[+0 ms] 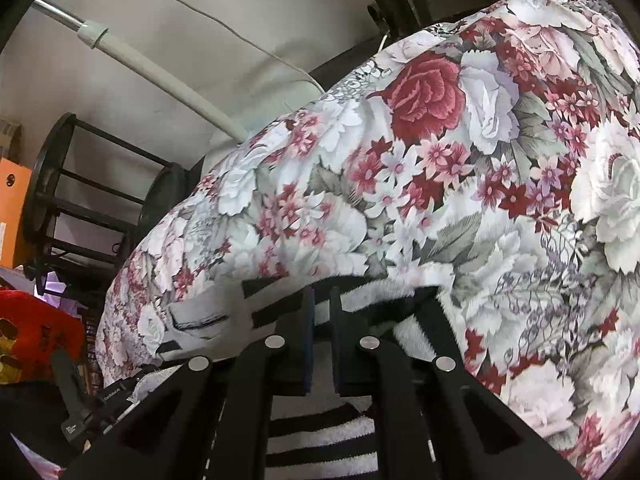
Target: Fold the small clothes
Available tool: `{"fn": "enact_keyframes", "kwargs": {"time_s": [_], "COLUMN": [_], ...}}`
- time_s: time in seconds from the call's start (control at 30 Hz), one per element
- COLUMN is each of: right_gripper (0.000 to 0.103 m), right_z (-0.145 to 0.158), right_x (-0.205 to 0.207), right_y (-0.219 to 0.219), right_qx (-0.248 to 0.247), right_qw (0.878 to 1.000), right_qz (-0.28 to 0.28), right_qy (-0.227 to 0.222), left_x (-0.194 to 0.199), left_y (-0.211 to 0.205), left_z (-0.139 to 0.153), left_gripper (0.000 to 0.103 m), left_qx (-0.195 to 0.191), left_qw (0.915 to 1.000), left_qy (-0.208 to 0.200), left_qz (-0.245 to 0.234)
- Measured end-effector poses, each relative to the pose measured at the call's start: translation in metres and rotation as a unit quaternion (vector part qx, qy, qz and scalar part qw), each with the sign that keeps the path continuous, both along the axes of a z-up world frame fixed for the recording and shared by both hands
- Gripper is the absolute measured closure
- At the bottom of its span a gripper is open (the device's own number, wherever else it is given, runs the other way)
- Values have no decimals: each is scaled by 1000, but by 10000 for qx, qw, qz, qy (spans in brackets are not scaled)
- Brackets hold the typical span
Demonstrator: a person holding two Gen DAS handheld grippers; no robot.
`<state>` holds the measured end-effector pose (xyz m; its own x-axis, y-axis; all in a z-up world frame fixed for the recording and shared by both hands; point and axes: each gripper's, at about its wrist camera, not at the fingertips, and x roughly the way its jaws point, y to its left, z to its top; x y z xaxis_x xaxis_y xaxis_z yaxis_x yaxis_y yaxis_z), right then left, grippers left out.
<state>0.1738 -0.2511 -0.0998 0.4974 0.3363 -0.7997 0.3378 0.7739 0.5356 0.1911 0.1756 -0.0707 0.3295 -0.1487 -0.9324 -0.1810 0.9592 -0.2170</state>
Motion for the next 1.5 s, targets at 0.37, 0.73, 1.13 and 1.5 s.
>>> {"fn": "enact_keyframes", "kwargs": {"time_s": [0.37, 0.73, 1.13, 1.5], "right_gripper": [62, 60, 95, 87], "right_z": [12, -24, -17, 26], "right_x": [-10, -11, 4, -8], "right_y": [8, 56, 38, 35], "right_qx": [-601, -1962, -1973, -1753], "right_qw": [9968, 9674, 9737, 9792], "right_qz": [517, 1578, 1091, 686], "right_qy": [-124, -264, -329, -756], "left_x": [2, -11, -9, -19], "left_y": [6, 21, 6, 1], "left_z": [8, 20, 5, 50], "left_gripper": [34, 14, 13, 14], "left_qx": [-500, 603, 930, 1106], "left_qw": [9987, 9971, 9947, 9881], "left_qy": [94, -429, -363, -1068], "left_qz": [-3, -170, -237, -42]}}
